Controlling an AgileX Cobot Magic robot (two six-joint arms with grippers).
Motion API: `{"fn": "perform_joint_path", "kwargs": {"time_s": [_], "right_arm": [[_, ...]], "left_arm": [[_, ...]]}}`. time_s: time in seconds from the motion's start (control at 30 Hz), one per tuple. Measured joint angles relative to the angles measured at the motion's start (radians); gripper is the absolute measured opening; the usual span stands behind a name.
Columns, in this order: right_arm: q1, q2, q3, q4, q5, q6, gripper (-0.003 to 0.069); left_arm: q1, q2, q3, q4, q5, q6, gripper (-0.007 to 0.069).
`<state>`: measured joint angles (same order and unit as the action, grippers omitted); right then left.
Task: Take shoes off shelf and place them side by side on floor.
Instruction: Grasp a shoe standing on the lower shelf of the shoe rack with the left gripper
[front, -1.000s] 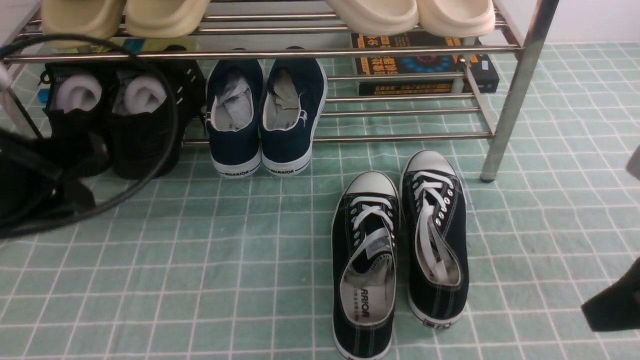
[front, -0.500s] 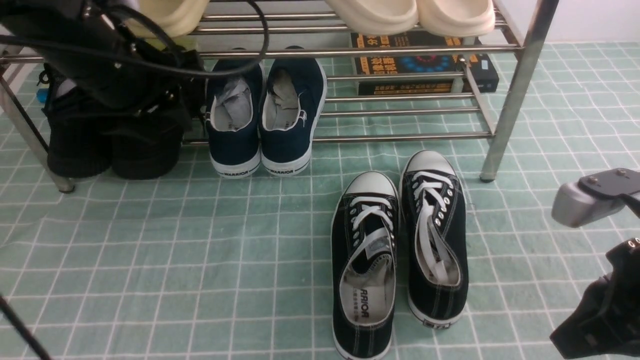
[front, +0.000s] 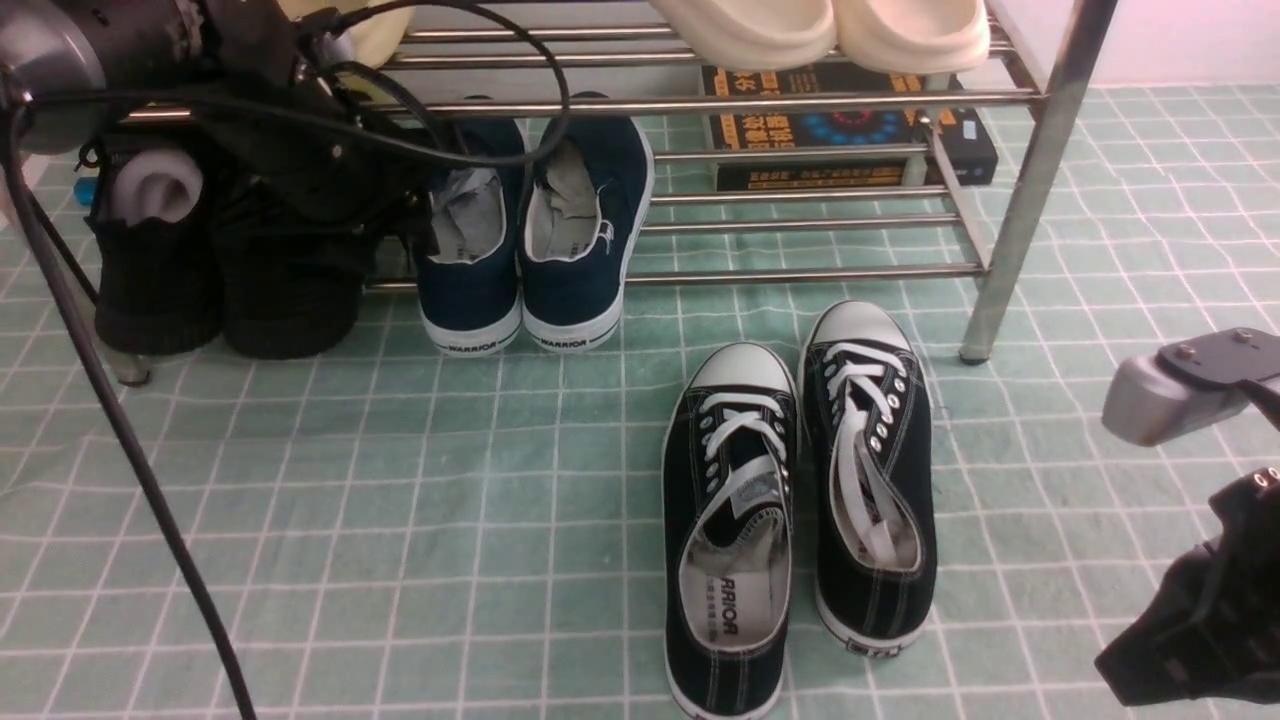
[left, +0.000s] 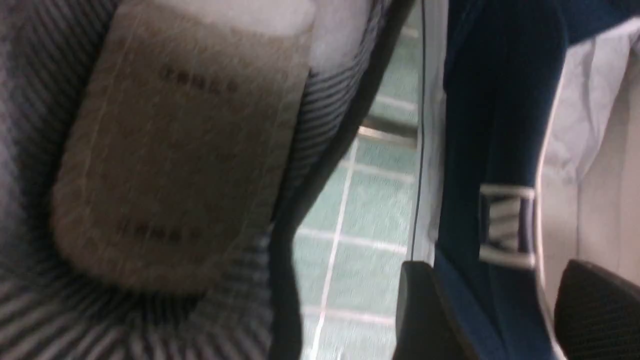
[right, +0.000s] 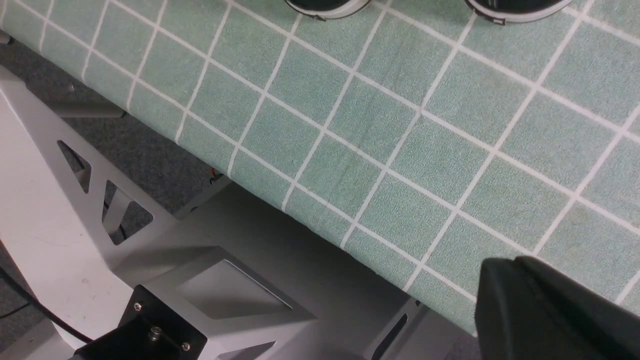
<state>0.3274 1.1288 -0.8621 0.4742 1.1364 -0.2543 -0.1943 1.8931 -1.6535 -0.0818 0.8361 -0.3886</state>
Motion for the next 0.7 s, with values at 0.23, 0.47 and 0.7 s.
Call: {"fn": "perform_joint_path", "kwargs": {"time_s": [0.23, 0.47, 0.7], "right_arm": [[0.001, 0.000, 0.000, 0.000, -0.005, 0.000, 0.0029], [0.001, 0.000, 0.000, 0.000, -0.030, 0.000, 0.0038], [0.001, 0.000, 0.000, 0.000, -0.039, 0.000, 0.0048]], "left_arm": [[0.000, 0.028, 0.000, -0.001, -0.089, 0.000, 0.0377], [0.000, 0.065, -0.002, 0.004, -0.117, 0.000, 0.0376], [0.000, 0.071, -0.006, 0.005, -0.130, 0.000, 0.0242]]}}
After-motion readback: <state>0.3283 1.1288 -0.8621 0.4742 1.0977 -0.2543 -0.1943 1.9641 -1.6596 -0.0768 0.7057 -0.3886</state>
